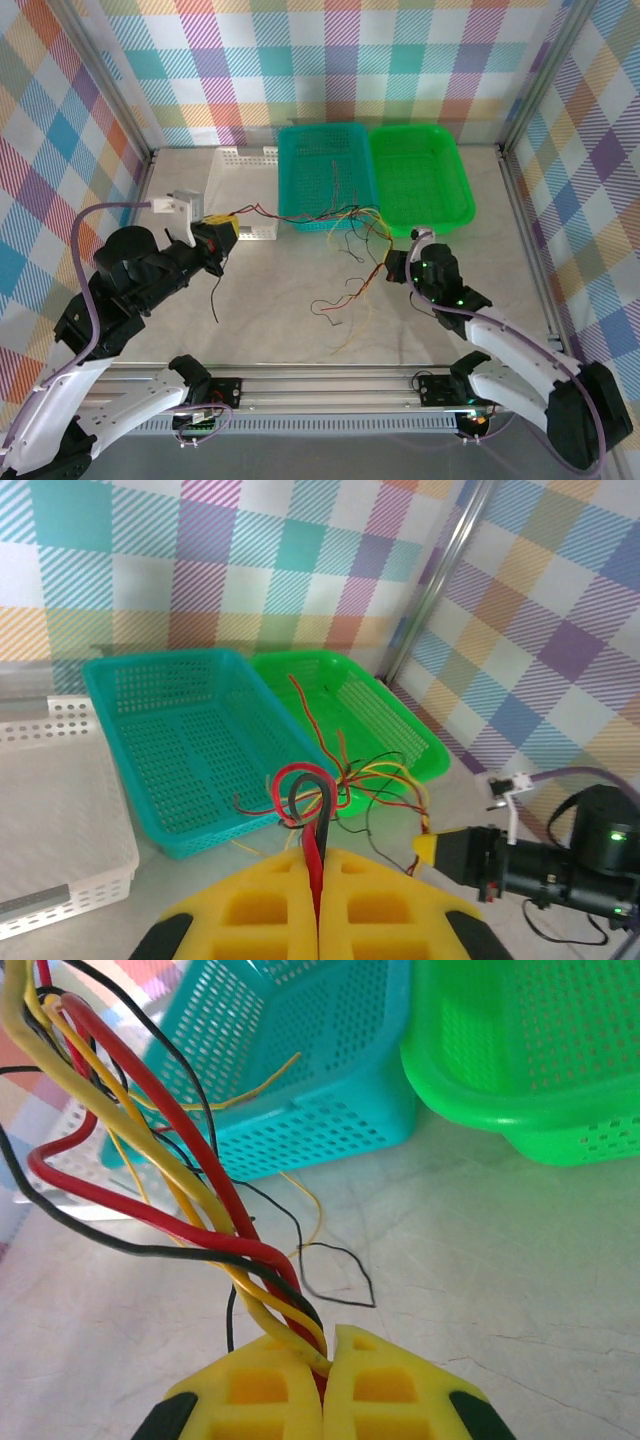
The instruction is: Untangle the cables
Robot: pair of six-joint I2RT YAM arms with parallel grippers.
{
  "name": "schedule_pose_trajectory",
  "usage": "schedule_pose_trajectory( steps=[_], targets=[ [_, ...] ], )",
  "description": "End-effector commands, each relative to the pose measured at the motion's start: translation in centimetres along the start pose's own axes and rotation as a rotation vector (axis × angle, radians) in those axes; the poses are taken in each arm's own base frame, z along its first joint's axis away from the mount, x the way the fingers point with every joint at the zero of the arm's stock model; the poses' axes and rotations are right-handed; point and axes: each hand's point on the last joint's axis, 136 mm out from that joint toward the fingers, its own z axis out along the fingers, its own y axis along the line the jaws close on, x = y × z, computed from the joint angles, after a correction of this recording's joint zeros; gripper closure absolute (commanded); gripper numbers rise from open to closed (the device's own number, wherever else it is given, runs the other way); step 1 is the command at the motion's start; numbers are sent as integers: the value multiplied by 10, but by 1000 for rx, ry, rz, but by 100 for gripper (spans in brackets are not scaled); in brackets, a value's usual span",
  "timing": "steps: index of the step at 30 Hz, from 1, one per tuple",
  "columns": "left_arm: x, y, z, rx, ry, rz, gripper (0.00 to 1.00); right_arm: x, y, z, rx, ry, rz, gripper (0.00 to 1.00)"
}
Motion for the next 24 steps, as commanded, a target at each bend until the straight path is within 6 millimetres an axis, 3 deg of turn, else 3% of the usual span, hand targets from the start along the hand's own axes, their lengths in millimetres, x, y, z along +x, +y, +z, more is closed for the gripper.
schedule_pose_trajectory(
  steps=[1, 6, 9, 11, 16, 22, 24],
  targets=[
    [-5, -8, 2, 50, -31, -18, 100, -8, 6, 12, 19, -61, -48, 100],
    [3, -15, 7, 99, -7, -41, 100, 15, -10, 38, 139, 47, -54, 100],
    [7, -18, 7, 114, 12, -46, 100, 24, -5, 46, 119, 93, -44, 100],
    [12, -18, 7, 117, 32, -44, 100, 20, 3, 41, 84, 82, -46, 100],
    [25, -16, 10, 118, 74, -55, 100, -7, 34, 13, -21, 24, -82, 70],
    [40, -18, 20, 141, 106, -89, 100, -27, 46, -16, -51, -18, -128, 48],
    [43, -20, 23, 153, 115, -100, 100, -32, 51, -23, -70, -31, -138, 46]
  ],
)
